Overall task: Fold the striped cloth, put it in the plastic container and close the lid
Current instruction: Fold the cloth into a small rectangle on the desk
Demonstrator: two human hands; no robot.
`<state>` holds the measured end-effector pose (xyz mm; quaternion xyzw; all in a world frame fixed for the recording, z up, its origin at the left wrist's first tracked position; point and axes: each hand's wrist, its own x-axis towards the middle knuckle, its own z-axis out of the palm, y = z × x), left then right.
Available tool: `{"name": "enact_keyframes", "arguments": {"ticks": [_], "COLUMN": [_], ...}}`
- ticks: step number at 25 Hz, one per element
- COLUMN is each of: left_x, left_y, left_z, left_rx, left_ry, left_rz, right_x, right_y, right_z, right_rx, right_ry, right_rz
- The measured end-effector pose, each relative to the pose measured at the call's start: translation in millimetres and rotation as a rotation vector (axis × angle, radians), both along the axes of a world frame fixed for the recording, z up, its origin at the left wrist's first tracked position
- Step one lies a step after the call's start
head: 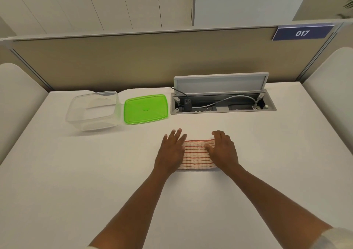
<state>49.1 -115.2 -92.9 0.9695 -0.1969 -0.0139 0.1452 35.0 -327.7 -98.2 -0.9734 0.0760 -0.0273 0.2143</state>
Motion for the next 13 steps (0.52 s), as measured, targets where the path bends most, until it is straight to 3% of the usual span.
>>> {"name": "enact_keyframes", "arguments": {"ticks": [4, 13], "left_x": [-12, -6], "left_y": [3, 6], "left_z": [-21, -21], "left_rx": [0.115, 0.122], "left_ry": [0.193, 0.193], "left_rz": [-0.02, 0.009], "right_x": [-11, -10], "right_y": [-4, -13], "right_z": [-15, -12], "right_rx": [-0.096, -0.091], "right_ry": [0.107, 0.079], "right_rz": [0.037, 0.01]}}
